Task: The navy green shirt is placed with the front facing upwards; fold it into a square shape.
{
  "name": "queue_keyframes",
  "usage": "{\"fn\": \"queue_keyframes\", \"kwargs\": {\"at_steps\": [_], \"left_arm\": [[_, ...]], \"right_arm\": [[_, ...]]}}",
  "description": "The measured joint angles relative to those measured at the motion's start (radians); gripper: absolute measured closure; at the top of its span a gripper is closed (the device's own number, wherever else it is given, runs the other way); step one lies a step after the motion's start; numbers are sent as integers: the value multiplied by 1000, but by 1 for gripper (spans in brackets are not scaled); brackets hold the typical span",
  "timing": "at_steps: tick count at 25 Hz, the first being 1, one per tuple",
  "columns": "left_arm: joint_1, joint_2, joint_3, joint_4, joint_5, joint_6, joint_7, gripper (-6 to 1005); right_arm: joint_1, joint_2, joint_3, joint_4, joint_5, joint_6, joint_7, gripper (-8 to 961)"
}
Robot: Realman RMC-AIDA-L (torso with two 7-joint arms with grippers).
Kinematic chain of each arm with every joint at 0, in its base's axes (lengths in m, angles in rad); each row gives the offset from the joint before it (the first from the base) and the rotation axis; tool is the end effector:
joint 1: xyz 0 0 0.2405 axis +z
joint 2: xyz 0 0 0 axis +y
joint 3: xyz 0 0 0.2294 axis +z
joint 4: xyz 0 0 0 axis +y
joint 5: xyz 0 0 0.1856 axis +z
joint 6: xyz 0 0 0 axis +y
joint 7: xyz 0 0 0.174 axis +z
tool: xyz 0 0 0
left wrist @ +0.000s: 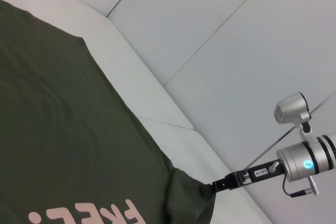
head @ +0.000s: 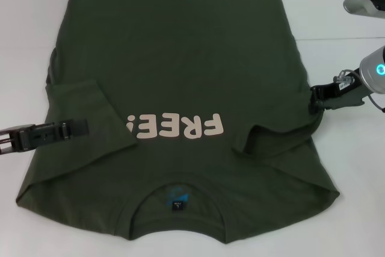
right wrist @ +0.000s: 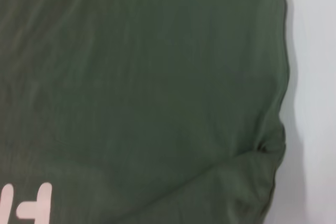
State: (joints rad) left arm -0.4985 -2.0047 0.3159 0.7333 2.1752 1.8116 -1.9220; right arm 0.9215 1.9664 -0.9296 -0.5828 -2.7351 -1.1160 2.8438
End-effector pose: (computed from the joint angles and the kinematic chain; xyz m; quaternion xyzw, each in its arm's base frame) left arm -0.2453 0.2929 0.0545 -0.8247 -0.4675 -0.3048 0.0917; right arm 0.2410 0.4109 0.0051 -0.7424 0.6015 -0.0673 0.2873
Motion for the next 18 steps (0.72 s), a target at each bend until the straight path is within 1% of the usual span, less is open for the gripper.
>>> {"fn": "queue_keyframes", "kwargs": {"at_steps": [4,18], "left_arm": [[0,0,0,-4,0,-2,0,152],[0,0,0,-11,0,-13,0,152]], "right_arm": [[-1,-1,2,-1,3,23,-3,910],[-18,7,14,2,160,124,-51,886]]}}
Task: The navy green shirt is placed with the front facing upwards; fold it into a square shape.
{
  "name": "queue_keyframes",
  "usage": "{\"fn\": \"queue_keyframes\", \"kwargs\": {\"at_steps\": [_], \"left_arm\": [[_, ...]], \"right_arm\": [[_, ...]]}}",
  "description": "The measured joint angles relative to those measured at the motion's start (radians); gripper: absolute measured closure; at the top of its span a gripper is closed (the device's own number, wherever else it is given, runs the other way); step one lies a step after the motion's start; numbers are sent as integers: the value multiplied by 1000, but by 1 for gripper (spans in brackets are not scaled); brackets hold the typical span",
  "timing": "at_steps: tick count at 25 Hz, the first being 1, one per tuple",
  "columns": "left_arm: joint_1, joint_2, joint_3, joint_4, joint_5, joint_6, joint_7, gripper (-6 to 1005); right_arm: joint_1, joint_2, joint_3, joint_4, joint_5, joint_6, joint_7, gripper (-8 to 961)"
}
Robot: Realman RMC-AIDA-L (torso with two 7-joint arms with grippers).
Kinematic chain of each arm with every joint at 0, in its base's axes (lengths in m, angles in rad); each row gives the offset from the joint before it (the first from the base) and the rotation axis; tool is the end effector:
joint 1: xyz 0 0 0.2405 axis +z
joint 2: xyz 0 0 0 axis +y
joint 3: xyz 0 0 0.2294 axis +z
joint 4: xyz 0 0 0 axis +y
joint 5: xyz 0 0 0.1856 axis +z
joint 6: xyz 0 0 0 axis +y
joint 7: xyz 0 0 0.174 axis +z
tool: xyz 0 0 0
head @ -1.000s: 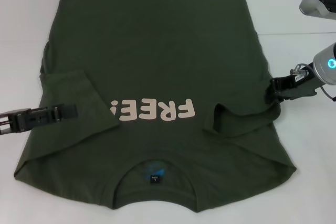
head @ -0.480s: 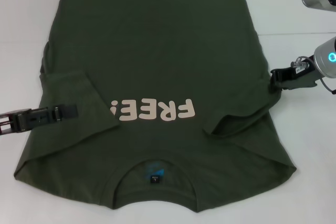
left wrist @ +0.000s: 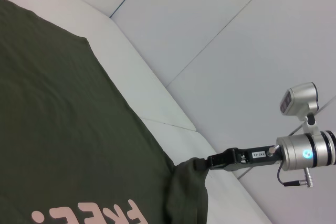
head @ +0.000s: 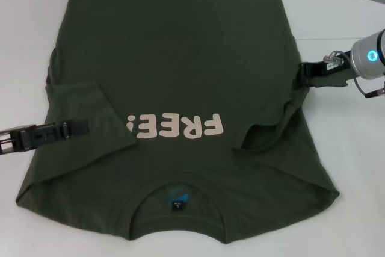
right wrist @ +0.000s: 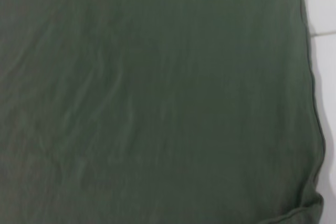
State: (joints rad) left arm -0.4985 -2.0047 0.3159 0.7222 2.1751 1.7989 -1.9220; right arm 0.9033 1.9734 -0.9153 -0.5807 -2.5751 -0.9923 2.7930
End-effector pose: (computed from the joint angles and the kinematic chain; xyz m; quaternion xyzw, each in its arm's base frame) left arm -0.2466 0.2938 0.0529 -0.8217 -0.4717 -0.3058 0.0936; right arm 0.2259 0.4293 0.0039 -0.7414 0.6010 0.0268 0.2973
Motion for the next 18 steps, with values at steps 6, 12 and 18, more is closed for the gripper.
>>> {"fn": "queue_keyframes", "kwargs": {"at_steps": [6,12,18], "left_arm": [[0,0,0,-1,-2,-1,0,152],[0,0,0,-9,-4,-9,0,152],[-5,0,0,-13,-2,-13,0,152]], "right_arm": [[-15,6,10,3,54,62,-3,875],[-30,20,10,5,117,101,-43,865],[-35,32,10,5,160,123,-82,854]]}}
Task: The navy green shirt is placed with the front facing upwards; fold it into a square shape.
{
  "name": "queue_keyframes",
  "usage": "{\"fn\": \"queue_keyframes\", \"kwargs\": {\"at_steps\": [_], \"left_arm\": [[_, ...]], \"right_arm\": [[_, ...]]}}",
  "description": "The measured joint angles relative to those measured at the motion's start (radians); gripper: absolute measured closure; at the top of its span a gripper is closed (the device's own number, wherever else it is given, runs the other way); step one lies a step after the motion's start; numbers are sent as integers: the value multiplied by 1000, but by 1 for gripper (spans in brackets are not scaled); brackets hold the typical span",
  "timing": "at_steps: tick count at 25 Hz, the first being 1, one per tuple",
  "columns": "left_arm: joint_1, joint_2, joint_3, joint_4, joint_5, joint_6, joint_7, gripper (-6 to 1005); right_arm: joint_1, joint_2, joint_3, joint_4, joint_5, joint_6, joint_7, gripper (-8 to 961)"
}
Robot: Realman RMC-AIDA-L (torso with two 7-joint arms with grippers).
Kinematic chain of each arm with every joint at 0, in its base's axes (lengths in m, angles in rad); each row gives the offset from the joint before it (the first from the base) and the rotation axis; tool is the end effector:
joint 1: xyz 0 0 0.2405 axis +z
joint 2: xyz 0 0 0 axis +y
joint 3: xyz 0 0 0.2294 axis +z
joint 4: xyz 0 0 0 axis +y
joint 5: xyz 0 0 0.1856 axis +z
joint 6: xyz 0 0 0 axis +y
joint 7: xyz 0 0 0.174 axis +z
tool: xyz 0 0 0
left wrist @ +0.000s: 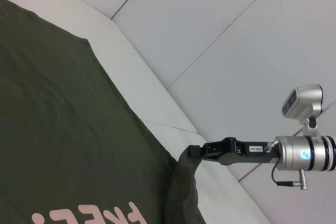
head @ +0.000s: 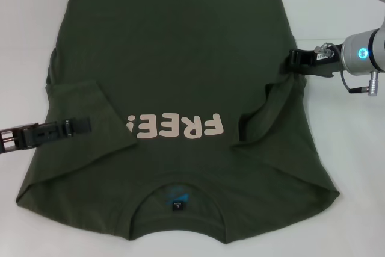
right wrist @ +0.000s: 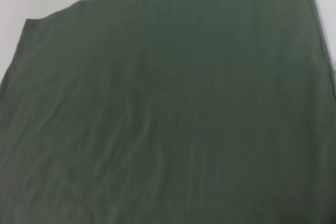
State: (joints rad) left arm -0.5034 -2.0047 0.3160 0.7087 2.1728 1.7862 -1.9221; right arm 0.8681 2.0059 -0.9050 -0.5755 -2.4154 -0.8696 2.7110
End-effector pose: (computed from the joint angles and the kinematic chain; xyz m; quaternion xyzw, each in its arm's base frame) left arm -0.2461 0.2959 0.0511 -0.8193 -0.4742 -0.3082 0.0939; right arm 0.2181 0.4377 -0.0032 -0.7322 0.6002 0.1074 0.3034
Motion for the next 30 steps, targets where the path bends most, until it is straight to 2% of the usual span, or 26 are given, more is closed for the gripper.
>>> {"fn": "queue_keyframes", "kwargs": {"at_steps": [3,9,16,20,23,27,30], "left_arm": [[-3,0,0,-1,1,-1,-1,152],[-6,0,0,-7,1,-6,-1,152],[-5,0,0,-11,2,-14,-2,152],[-3,0,-3,-11,2,-16,-16,152],[0,5,-4,-9,3,-16,-50,152],[6,24,-8,17,42,-10,-147,152],[10,36,-9,61,105,4,-249,152]], "right_arm": [[-1,0,0,4,10,4,-11,849],[-20,3,0,5,44,22,-33,613],[-70,-1,0,6,227,31,-143,453],[-124,-2,23,-1,379,10,-262,375],[-190,-3,96,0,545,-106,-428,346],[-284,-11,194,5,698,-322,-617,318],[-353,-8,261,5,761,-452,-716,226]]}}
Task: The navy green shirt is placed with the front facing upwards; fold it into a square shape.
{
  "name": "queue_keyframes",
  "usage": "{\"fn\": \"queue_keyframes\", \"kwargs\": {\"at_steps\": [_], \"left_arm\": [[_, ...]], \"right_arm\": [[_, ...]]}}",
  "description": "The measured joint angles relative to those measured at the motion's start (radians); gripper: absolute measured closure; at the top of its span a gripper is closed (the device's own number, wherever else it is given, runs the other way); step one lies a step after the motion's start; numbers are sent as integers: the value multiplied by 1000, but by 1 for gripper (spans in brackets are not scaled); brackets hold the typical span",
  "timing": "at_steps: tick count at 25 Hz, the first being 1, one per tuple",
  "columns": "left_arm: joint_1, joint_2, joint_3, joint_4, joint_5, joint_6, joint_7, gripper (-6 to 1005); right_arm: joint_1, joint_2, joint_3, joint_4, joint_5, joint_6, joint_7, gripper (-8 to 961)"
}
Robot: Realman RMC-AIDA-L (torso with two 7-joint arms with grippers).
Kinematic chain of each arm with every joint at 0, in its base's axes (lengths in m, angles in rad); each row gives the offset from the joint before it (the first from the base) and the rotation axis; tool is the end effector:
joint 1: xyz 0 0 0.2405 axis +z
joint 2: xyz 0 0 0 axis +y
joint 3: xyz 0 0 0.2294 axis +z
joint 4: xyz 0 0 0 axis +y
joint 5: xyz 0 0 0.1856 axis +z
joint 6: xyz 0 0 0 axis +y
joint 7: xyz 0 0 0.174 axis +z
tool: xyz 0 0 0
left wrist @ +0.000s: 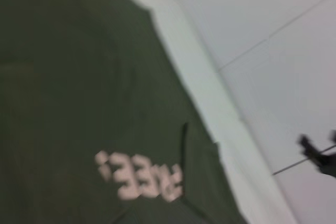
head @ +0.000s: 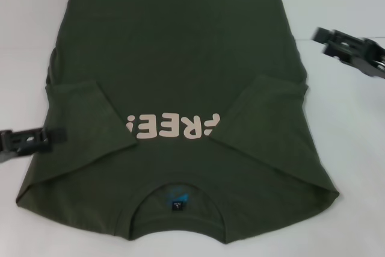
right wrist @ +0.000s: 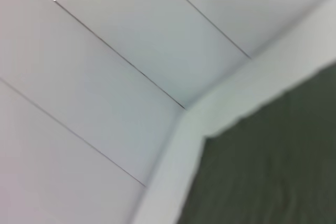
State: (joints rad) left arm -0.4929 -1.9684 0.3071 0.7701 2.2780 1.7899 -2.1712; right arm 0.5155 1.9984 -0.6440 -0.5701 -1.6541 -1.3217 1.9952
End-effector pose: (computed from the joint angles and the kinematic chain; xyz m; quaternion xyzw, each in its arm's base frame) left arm -0.2677 0.2916 0.0657 -0.7677 -0.5796 -0.2577 0.0914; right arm 0.2364 0.3654 0.0518 -0.7216 0.5210 0.4121 0.1949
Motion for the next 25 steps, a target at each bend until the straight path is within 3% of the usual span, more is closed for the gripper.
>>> {"fn": "queue_keyframes", "kwargs": {"at_steps": [3,8,15,25], "left_arm": [[-2,11,1,37,71,14,-82,152],[-21,15,8,92,210,7,-134,152],[-34,13,66,126,285,-48,-196,152],[-53,-6,208,158,393,-185,-259,152]], "right_arm": [[-53,5,55,0,21,-75,-60,134],[-91,6,79,10,17,-88,-112,6],[-85,-12,74,38,17,-88,-127,6],[-89,-14,73,40,12,-87,-129,6]]}}
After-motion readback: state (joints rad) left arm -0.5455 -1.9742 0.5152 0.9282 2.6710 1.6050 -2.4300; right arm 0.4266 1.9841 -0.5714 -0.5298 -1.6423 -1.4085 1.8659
